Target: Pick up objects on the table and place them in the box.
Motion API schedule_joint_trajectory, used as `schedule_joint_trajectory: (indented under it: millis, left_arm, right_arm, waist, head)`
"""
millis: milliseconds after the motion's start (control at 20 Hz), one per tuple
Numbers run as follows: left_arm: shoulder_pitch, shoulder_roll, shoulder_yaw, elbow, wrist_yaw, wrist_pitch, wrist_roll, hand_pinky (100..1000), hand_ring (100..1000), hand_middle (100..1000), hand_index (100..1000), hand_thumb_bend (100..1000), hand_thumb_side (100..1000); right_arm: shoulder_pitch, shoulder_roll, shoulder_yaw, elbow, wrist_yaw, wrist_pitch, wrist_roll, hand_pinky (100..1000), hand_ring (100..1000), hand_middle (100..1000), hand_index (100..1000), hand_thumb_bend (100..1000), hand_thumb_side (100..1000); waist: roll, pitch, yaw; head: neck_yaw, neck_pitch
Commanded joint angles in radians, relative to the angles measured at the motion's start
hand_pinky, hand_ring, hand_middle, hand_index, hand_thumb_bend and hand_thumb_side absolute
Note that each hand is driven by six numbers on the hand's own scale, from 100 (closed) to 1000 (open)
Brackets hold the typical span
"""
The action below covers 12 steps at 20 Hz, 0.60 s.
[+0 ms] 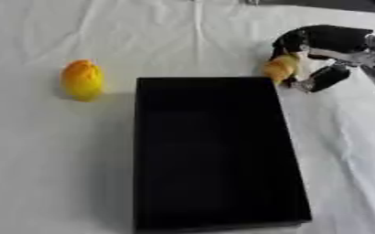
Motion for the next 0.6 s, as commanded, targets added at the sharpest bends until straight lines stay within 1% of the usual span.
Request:
schedule_joint_trajectory:
  millis: [50, 150, 250, 350, 500, 600]
  left_arm:
    - [-0.007, 0.022, 0.003, -0.016, 0.002, 0.003, -0.001, 841, 868, 772, 917, 116, 618]
    - [-0.006, 0.023, 0.003, -0.016, 0.001, 0.004, 0.000, 841, 867, 772, 916, 127, 629]
    - [-0.005, 0.025, 0.003, -0.016, 0.000, 0.004, 0.001, 841, 867, 772, 916, 120, 613]
    - [-0.002, 0.027, 0.004, -0.016, -0.001, 0.005, 0.004, 841, 867, 772, 916, 121, 611]
    - [0.003, 0.031, 0.010, -0.016, -0.004, 0.009, 0.014, 840, 866, 773, 916, 123, 604]
    - [0.004, 0.033, 0.012, -0.016, -0.007, 0.012, 0.020, 840, 866, 773, 916, 123, 604]
  right_arm:
    - [-0.012, -0.041, -0.012, -0.041, -0.063, 0.015, -0.029, 841, 819, 347, 631, 100, 244]
    - [-0.014, -0.051, -0.027, -0.085, -0.115, 0.032, -0.061, 835, 783, 312, 619, 100, 191]
    - [-0.011, -0.066, -0.043, -0.156, -0.175, 0.058, -0.096, 829, 766, 308, 620, 100, 170]
    - [0.000, -0.089, -0.059, -0.265, -0.239, 0.093, -0.120, 807, 738, 314, 618, 100, 139]
    - [0.020, -0.120, -0.078, -0.470, -0.321, 0.168, -0.139, 766, 697, 323, 611, 100, 114]
    - [0.032, -0.130, -0.083, -0.554, -0.355, 0.218, -0.131, 766, 697, 323, 611, 100, 114]
  waist:
    - [0.008, -0.037, -0.003]
    - [0.009, -0.042, -0.006]
    - [0.010, -0.047, -0.010]
    - [0.011, -0.051, -0.015]
    - [0.014, -0.057, -0.023]
    - [0.015, -0.059, -0.024]
  head:
    - [-0.001, 0.001]
    - [-0.001, 0.003]
    - [0.000, 0.006]
    - [0.002, 0.008]
    - [0.003, 0.014]
    - [0.004, 0.015]
